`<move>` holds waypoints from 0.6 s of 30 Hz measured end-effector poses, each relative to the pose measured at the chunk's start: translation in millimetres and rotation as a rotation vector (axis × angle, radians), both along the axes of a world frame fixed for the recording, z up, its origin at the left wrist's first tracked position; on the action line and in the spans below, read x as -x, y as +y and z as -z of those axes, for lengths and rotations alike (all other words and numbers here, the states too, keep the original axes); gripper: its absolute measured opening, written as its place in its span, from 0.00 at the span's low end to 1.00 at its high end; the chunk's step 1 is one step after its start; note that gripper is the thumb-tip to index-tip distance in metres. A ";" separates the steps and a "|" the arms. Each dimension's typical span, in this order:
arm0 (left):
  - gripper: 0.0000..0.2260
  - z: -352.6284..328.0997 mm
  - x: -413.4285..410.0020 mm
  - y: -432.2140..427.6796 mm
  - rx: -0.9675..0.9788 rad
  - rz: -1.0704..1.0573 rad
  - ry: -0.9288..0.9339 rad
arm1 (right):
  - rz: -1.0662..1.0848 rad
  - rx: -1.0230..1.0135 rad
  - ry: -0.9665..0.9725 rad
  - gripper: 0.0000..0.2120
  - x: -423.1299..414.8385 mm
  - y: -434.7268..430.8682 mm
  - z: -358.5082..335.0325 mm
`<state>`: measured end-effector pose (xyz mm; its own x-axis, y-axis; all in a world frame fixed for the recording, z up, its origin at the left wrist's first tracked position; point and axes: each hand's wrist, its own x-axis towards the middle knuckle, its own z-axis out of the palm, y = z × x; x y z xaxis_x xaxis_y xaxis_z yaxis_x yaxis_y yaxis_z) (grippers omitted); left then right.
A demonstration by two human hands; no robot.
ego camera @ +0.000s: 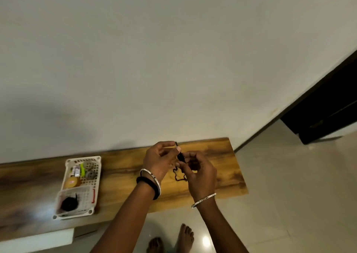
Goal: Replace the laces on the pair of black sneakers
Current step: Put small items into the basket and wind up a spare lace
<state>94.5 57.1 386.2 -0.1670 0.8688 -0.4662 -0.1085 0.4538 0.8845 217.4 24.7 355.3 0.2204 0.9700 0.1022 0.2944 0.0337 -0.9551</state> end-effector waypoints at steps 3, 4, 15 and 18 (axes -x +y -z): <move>0.10 -32.5 25.6 -12.4 -0.086 -0.025 0.042 | -0.044 -0.043 -0.007 0.13 28.7 -13.1 -27.8; 0.09 -41.1 32.1 -15.1 -0.120 -0.032 0.078 | -0.056 -0.048 -0.007 0.13 36.4 -15.5 -34.0; 0.08 -134.5 93.0 -30.2 -0.574 0.198 0.363 | -0.228 -0.367 -0.265 0.15 60.3 -10.8 -158.4; 0.08 -150.2 98.6 -28.0 -0.631 0.221 0.397 | -0.404 -0.447 -0.517 0.19 68.3 -4.0 -185.9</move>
